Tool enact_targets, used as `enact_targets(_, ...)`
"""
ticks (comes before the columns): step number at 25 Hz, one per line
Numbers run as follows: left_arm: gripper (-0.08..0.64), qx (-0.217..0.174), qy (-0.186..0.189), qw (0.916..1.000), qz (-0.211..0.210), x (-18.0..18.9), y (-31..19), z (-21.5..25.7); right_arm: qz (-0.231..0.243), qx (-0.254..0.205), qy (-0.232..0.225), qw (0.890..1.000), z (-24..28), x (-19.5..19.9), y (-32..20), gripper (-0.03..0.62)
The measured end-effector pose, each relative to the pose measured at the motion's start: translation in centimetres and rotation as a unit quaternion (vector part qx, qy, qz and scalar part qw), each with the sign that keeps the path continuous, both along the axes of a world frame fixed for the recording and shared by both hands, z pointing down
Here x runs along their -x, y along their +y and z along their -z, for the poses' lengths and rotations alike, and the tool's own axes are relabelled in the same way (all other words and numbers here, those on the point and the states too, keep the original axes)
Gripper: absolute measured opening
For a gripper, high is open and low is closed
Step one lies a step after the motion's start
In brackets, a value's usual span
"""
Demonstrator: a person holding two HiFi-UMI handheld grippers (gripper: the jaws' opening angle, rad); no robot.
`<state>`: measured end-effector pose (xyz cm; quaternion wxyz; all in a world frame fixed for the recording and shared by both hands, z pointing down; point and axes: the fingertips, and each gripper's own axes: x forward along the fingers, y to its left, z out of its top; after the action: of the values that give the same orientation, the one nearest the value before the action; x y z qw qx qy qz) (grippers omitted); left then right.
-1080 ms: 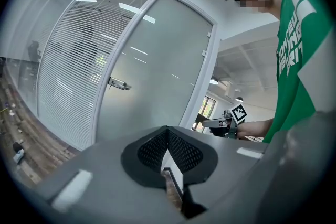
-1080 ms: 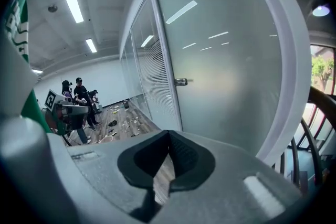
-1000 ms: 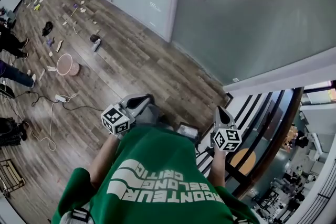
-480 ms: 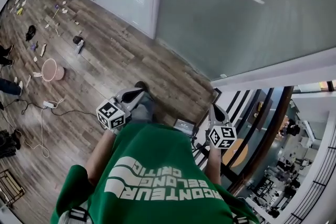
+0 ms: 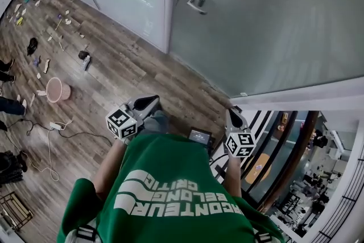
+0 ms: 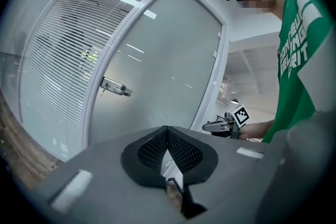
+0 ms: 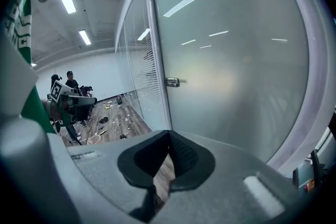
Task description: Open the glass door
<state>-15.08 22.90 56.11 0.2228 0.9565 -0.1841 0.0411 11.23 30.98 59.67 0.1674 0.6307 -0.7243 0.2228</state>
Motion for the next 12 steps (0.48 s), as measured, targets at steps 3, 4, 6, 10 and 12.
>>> enact_targets(3,0.008,-0.005,0.002,1.0,-0.007,-0.2,-2.6,0.7,0.0,0.003,-0.001,1.0,0.2,0.0,-2.5,-0.008)
enact_targets(4,0.008,-0.005,0.003,1.0,-0.007,-0.2,-3.4,0.8,0.001,0.003,-0.001,1.0,0.3,0.0,-3.4,-0.008)
enact_targets(6,0.008,-0.003,0.006,1.0,-0.003,0.1,-4.7,0.8,0.008,0.003,0.003,1.0,0.6,0.1,-5.2,-0.008)
enact_targets(10,0.008,0.003,0.012,0.9998,0.012,1.3,-6.9,0.8,0.038,0.006,0.022,0.999,1.3,0.9,-9.2,-0.008)
enact_targets(12,0.008,0.008,0.019,0.9994,0.029,2.2,-8.4,0.6,0.058,0.015,0.039,0.997,1.4,1.2,-12.1,-0.008)
